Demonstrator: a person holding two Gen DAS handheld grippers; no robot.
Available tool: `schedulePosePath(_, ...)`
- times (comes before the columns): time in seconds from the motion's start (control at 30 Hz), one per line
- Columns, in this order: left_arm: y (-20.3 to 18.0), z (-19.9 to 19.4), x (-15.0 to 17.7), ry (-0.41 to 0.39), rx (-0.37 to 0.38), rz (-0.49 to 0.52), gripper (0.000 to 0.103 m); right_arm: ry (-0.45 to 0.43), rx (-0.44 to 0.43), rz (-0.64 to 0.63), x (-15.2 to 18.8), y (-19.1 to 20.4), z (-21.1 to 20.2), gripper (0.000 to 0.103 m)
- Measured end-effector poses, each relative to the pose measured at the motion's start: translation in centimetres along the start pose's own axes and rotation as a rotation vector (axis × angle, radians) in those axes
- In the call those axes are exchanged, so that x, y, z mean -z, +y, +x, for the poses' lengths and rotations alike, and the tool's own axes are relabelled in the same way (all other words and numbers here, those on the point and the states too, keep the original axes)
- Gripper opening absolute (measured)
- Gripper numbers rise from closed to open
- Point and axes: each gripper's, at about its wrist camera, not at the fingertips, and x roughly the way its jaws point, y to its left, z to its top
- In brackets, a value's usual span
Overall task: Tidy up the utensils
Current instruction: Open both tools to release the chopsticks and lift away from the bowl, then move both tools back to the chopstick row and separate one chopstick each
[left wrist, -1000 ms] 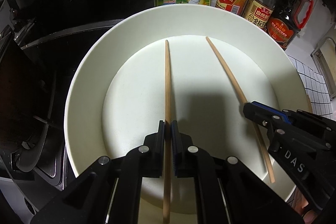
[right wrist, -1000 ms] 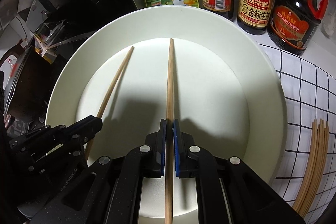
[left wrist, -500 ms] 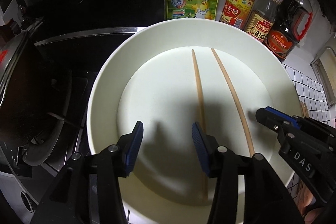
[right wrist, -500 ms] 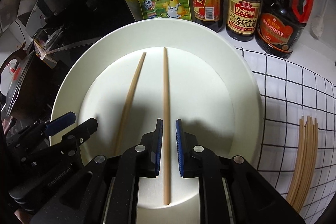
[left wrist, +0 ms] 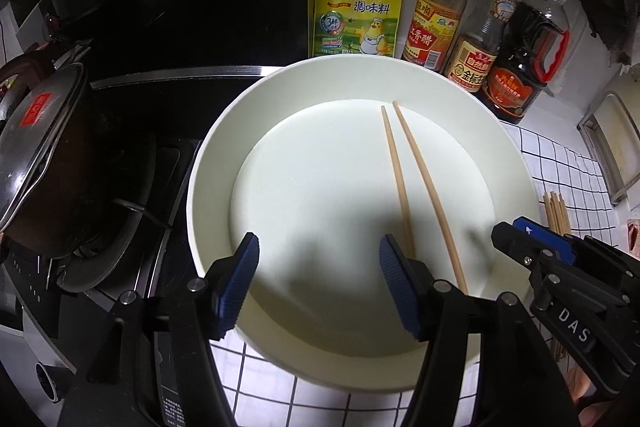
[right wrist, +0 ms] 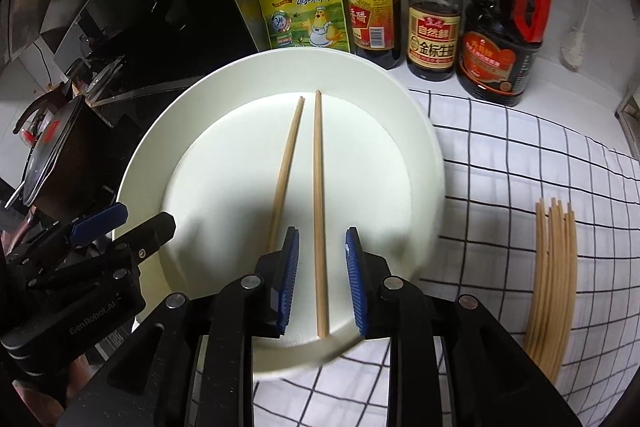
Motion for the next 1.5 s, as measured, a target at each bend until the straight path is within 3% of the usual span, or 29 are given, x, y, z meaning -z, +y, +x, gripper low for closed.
schedulePosePath(0.6, -4.3, -2.8, 2.1, -0.031, 0.035, 0.029, 0.068, -0.034, 0.039, 0.025, 3.1, -3.7, -4.9, 0.030)
schedulePosePath(1.5, -15.8, -3.5, 6.2, -0.002, 0.137, 0.162, 0.068, -0.026, 0.147, 0.151, 9.0, -15.0, -9.3, 0.032)
